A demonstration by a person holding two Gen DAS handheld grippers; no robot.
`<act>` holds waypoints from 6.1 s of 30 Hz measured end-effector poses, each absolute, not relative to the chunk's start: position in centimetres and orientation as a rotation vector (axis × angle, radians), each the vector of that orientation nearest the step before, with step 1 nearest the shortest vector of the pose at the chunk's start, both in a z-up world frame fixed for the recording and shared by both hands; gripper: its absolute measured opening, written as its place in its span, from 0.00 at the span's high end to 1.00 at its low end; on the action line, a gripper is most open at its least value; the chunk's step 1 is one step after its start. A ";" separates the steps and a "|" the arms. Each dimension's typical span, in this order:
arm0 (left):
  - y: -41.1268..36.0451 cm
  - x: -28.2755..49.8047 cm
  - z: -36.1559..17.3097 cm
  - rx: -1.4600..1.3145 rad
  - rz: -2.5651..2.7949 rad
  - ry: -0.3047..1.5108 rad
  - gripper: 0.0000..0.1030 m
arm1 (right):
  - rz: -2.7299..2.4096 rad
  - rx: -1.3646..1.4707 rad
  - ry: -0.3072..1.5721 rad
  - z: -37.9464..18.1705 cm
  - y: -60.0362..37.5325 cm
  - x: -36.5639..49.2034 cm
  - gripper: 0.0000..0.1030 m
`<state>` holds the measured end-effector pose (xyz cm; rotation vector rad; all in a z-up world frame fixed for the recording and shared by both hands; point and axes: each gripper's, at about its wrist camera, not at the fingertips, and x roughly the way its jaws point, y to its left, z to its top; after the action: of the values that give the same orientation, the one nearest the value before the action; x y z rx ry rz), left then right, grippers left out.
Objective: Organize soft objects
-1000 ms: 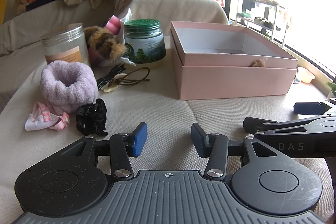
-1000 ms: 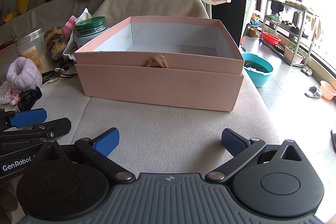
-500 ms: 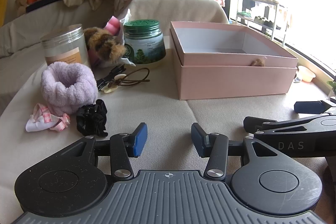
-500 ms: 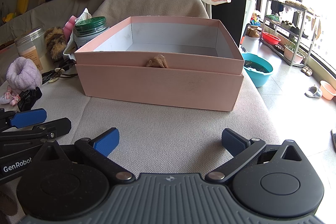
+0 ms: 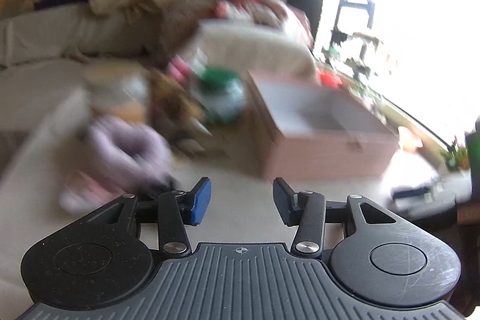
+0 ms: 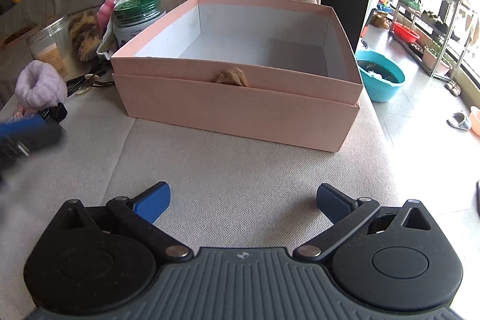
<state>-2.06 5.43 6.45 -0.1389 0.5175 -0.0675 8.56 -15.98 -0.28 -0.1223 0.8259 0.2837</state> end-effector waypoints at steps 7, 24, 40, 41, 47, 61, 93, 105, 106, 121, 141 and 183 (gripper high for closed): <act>17.0 2.2 8.6 -0.217 0.008 0.637 0.52 | 0.303 -0.128 0.776 -0.5 -16.6 7.6 0.00; 20.6 4.0 5.6 -0.308 -0.201 0.647 0.76 | 0.688 -0.410 0.491 5.6 -4.2 3.6 0.06; 28.2 -2.5 9.0 -0.398 -0.044 0.519 0.76 | 0.904 -0.413 0.742 2.7 12.6 9.5 0.57; 28.4 -2.5 9.0 -0.400 -0.035 0.522 0.76 | 0.902 -0.423 0.767 2.4 12.7 9.7 0.66; 27.9 -2.0 11.1 -0.388 -0.009 0.523 0.76 | 0.933 -0.365 0.747 5.1 10.7 8.9 0.91; 9.8 12.1 21.2 -0.300 -0.410 0.372 0.73 | 0.600 -0.105 0.488 18.7 -12.2 13.6 0.89; 12.9 4.5 2.4 -0.244 -0.084 0.761 0.69 | 0.578 -0.228 0.498 7.2 -8.7 7.5 0.18; 9.3 4.6 2.7 -0.107 -0.113 0.742 0.64 | 0.585 -0.298 0.507 5.5 -7.6 5.1 0.18; 9.2 4.6 2.6 -0.105 -0.118 0.748 0.64 | 0.582 -0.291 0.509 5.5 -7.7 5.1 0.18; 8.8 5.6 1.8 -0.128 -0.152 0.732 0.73 | 0.550 -0.286 0.498 5.0 -8.7 4.9 0.18; 22.0 -1.1 3.7 -0.382 -0.066 0.601 0.74 | 0.622 -0.156 0.717 2.8 3.6 14.2 0.48; 20.0 -1.3 3.0 -0.386 -0.143 0.674 0.74 | 0.731 -0.105 0.787 1.0 0.1 9.3 0.86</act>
<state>-1.28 20.03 3.01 -0.3864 0.6743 -0.1432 9.33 0.12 1.01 -0.1047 0.7872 0.7305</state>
